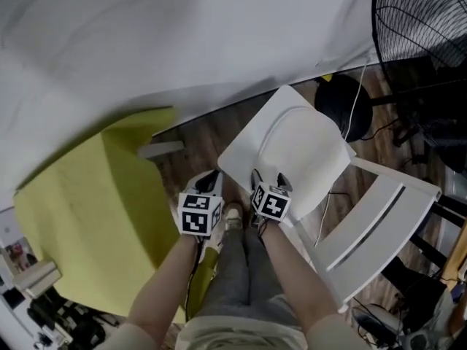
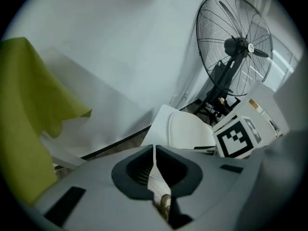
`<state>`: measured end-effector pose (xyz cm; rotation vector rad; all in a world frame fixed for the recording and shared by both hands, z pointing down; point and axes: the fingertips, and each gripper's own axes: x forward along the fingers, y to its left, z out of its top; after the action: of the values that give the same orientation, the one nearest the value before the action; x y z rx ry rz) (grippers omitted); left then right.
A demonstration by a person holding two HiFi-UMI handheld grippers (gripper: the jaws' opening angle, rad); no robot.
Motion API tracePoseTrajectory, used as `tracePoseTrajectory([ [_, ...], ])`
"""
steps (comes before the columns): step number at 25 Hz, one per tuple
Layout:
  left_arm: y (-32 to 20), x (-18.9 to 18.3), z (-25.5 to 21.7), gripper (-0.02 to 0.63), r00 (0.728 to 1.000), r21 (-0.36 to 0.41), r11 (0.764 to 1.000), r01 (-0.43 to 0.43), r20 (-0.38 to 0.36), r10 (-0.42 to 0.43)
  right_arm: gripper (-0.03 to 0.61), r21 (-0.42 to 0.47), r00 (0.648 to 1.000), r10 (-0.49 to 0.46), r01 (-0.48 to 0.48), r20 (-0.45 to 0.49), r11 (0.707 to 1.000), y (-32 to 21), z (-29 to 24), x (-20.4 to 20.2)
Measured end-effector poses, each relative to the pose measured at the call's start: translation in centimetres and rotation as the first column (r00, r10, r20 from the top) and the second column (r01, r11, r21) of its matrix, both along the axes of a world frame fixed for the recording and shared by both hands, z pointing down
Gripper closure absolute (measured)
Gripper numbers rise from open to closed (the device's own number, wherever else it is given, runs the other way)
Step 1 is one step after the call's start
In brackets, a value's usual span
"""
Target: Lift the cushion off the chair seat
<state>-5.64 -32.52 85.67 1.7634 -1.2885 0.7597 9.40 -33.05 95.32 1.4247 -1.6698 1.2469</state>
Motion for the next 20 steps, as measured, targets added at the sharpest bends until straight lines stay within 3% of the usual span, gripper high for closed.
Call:
tracePoseTrajectory([
  [5, 1.0, -1.2, 3.0, 0.581, 0.999, -0.038, 0.999, 0.021, 0.032, -0.02, 0.221, -0.051, 0.999, 0.011, -0.014, -0.05, 0.999, -0.1, 2.8, 0.0],
  [12, 1.4, -1.7, 4.0, 0.581, 0.999, -0.057, 0.997, 0.051, 0.012, -0.05, 0.222, -0.044, 0.954, -0.104, 0.095, -0.281, 0.995, 0.8, 4.4, -0.4],
  [16, 1.5, -2.0, 4.5, 0.581, 0.999, -0.059, 0.997, 0.048, 0.012, -0.048, 0.235, -0.001, 0.951, -0.095, 0.099, -0.293, 0.995, 0.9, 4.6, -0.2],
  [20, 1.6, -2.0, 4.5, 0.581, 0.998, -0.063, 0.996, 0.061, -0.002, -0.061, 0.303, 0.01, 0.951, -0.118, 0.126, -0.286, 0.992, 1.2, 4.4, 0.2],
])
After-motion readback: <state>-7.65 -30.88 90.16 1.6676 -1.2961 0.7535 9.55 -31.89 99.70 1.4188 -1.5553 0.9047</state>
